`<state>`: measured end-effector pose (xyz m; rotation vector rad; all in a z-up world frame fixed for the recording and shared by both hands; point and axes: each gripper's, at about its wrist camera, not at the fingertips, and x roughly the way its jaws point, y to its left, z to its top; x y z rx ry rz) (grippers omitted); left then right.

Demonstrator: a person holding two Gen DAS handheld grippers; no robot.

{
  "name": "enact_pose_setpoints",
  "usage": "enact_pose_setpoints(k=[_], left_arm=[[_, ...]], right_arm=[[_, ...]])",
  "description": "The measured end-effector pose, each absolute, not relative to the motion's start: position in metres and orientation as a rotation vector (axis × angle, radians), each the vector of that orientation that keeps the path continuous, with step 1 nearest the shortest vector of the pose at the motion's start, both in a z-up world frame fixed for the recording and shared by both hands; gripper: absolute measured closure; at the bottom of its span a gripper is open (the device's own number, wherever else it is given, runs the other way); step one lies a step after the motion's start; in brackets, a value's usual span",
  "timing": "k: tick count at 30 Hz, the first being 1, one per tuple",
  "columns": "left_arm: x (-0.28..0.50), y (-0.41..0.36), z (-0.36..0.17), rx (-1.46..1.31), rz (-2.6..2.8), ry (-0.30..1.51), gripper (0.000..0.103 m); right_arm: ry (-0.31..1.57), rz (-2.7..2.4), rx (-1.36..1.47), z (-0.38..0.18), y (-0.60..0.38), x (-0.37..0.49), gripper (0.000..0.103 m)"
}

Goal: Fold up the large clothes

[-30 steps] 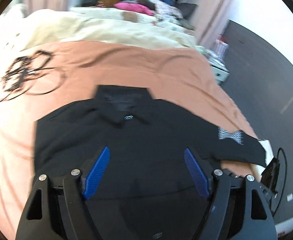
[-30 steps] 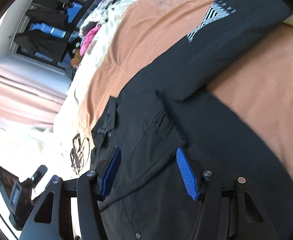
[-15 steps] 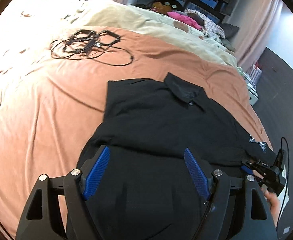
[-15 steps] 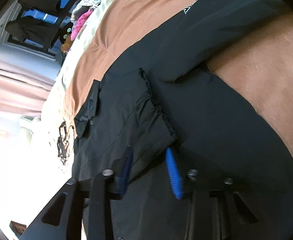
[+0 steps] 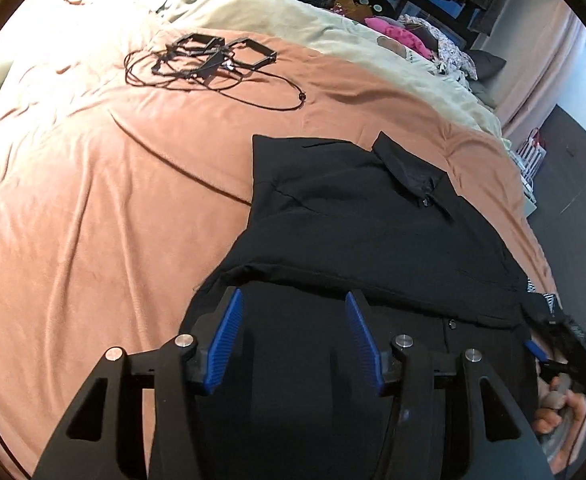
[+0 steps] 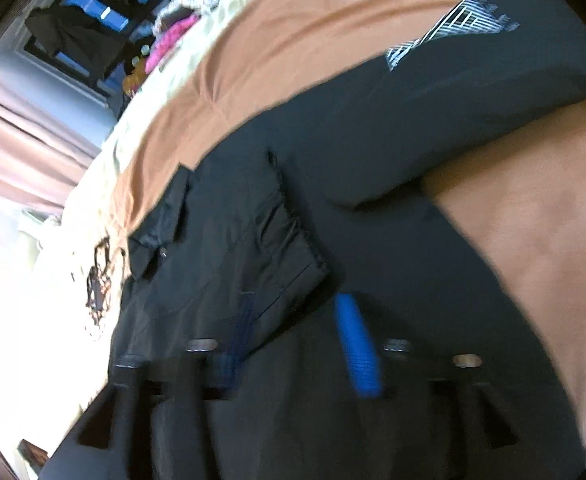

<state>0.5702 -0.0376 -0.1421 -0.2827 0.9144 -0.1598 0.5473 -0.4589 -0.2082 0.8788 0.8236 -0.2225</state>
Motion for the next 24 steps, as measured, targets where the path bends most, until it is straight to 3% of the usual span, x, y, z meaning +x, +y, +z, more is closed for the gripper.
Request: enact_pose_setpoints(k=[13,24], left_arm=[[0.564,-0.024,-0.137,-0.291,-0.141,0.898,0.049],[0.565,-0.019,-0.148,-0.277,-0.069,0.918,0.049]], right_arm=[[0.727,-0.404,0.775,-0.140,-0.560,0.455,0.037],[0.677,-0.592,0.784,-0.133,-0.662,0.395,0.043]])
